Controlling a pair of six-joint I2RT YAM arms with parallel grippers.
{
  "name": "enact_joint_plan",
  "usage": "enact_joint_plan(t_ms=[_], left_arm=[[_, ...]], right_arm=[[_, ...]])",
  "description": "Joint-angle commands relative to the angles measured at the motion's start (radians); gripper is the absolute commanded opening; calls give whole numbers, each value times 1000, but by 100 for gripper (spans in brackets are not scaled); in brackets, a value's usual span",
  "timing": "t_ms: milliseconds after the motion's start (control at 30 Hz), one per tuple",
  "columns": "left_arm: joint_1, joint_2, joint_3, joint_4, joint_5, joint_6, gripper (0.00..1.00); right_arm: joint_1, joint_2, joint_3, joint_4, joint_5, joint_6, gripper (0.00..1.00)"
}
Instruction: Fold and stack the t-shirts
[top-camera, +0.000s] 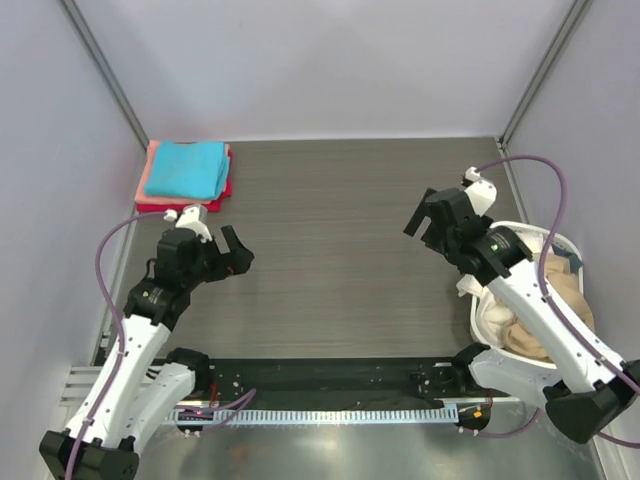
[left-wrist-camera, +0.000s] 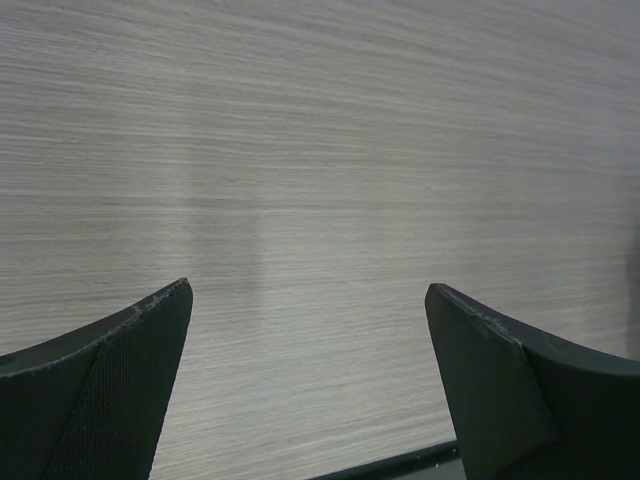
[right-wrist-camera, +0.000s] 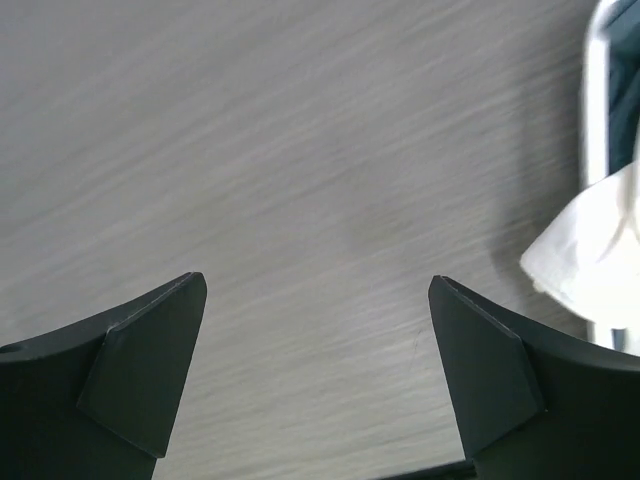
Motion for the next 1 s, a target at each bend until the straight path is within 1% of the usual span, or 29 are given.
enact_joint_plan(t_ms=[0, 33, 67, 133, 167, 200, 233, 267, 300, 333, 367, 400, 433, 500, 600, 700, 733, 800, 833, 867, 900, 933, 967], left_arm=[[-10, -46, 55, 39, -101, -32, 100], [-10, -60, 46, 41, -122, -43, 100], [-9, -83, 28, 48, -176, -70, 100], [-9, -105, 20, 44, -178, -63, 100], [-10, -123, 14, 45, -157, -34, 100], [-10, -131, 11, 44, -143, -20, 100], [-10, -137, 6, 45, -130, -6, 100], [-9, -143, 2, 52, -112, 3, 100], [-9, -142, 3, 53, -84, 9, 100], [-9, -136, 6, 52, -72, 9, 100], [-9, -135, 8, 50, -72, 12, 100], [-9, -126, 8, 49, -46, 14, 100], [-10, -123, 11, 46, -43, 19, 100], [-9, -116, 19, 33, -46, 20, 100], [-9, -114, 20, 29, -43, 23, 100], [-9, -114, 20, 27, -44, 26, 100], [-10, -116, 20, 27, -44, 26, 100], [-10, -116, 19, 27, -49, 26, 100], [-9, -117, 19, 27, -49, 26, 100], [-10, -114, 20, 27, -49, 28, 100], [-10, -114, 19, 27, -47, 28, 100], [-10, -112, 20, 29, -46, 28, 100], [-10, -109, 20, 26, -46, 28, 100]], right_arm=[[-4, -71, 34, -38, 190, -4, 99], [-17, -91, 24, -43, 232, 4, 100], [-34, -145, 8, -43, 307, 5, 100], [-106, -186, -13, -43, 350, -5, 100], [-234, -209, -13, -43, 329, -18, 100], [-308, -211, -7, -43, 300, -30, 100], [-380, -205, -1, -41, 265, -76, 100], [-515, -185, 5, -45, 229, -99, 100], [-592, -127, 20, -54, 138, -120, 100], [-703, -59, 30, -75, 96, -146, 100], [-705, -58, 30, -98, 59, -142, 100], [-782, 7, 30, -119, 44, -131, 100], [-801, 28, 19, -126, 16, -125, 100], [-821, 45, -42, -108, 14, -102, 100], [-830, 50, -145, -37, -15, -69, 100], [-849, 34, -229, 7, 4, -42, 98], [-861, 25, -246, 15, 2, -36, 90], [-864, -22, -278, 41, -12, -33, 68], [-864, -39, -280, 41, -9, -35, 38], [-864, -76, -277, 41, -7, -38, 27], [-864, -93, -260, 43, -3, -50, 21], [-864, -111, -248, 40, -4, -59, 13], [-864, -139, -231, 29, -6, -70, 9]])
